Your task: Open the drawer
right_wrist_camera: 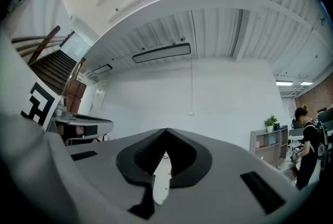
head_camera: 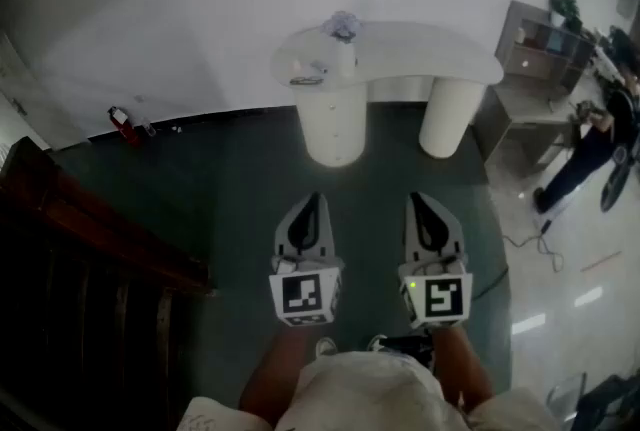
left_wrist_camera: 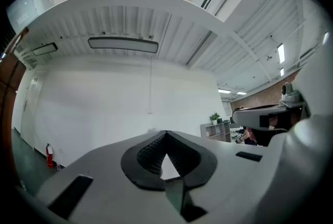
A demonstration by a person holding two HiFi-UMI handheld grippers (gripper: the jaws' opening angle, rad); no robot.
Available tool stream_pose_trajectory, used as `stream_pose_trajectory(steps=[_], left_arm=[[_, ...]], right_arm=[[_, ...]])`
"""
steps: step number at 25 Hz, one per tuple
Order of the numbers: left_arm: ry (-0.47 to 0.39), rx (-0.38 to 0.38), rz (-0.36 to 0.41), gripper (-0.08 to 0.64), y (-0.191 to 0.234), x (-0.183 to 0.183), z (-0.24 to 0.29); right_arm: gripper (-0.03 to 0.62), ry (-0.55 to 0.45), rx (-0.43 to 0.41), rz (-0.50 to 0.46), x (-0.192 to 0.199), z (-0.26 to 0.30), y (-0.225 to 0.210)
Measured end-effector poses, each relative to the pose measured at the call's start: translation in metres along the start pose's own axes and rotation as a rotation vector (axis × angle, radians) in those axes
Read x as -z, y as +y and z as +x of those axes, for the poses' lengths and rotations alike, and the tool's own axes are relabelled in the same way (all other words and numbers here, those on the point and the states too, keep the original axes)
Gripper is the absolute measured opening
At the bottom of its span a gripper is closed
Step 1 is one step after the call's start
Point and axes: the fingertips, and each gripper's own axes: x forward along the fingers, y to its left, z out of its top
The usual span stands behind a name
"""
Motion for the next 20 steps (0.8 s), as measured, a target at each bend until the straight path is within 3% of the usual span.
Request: stream_pose_trajectory(steps=[20], left_arm=[[0.020,-0.011,0.028,-0.002,-0.044,0.012,0.020]], right_arm=[[0.005,-0.012,0.010,0.043,0.018,-0.006,-0.052]])
